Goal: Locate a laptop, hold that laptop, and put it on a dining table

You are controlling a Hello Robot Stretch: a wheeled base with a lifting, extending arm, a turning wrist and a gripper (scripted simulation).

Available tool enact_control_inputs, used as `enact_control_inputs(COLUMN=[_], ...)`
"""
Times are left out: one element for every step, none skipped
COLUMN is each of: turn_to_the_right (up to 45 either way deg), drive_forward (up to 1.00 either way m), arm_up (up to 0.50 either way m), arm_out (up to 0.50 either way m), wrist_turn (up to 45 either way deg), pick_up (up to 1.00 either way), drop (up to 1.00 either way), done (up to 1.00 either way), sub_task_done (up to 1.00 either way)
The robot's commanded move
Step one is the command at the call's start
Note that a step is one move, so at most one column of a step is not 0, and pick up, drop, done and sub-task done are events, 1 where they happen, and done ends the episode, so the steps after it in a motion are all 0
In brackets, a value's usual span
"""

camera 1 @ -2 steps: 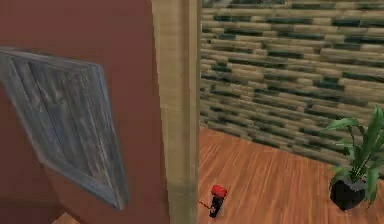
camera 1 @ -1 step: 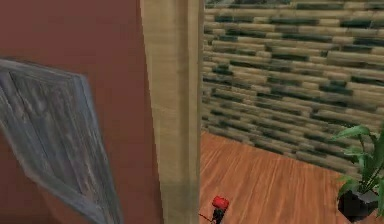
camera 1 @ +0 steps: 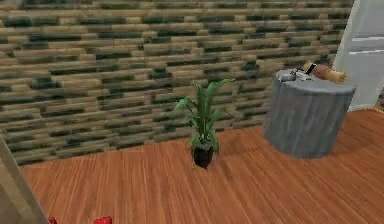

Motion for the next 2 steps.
enact_control_inputs(turn_to_the_right=[45.0, 39.0], drive_forward=[0.00, 0.00], arm_up=[0.00, 0.00], arm_out=[0.00, 0.00], wrist_turn=[0.0, 0.0], pick_up=[0.00, 0.00], drop=[0.00, 0.00], done=[0.00, 0.00], sub_task_done=[0.00, 0.00])
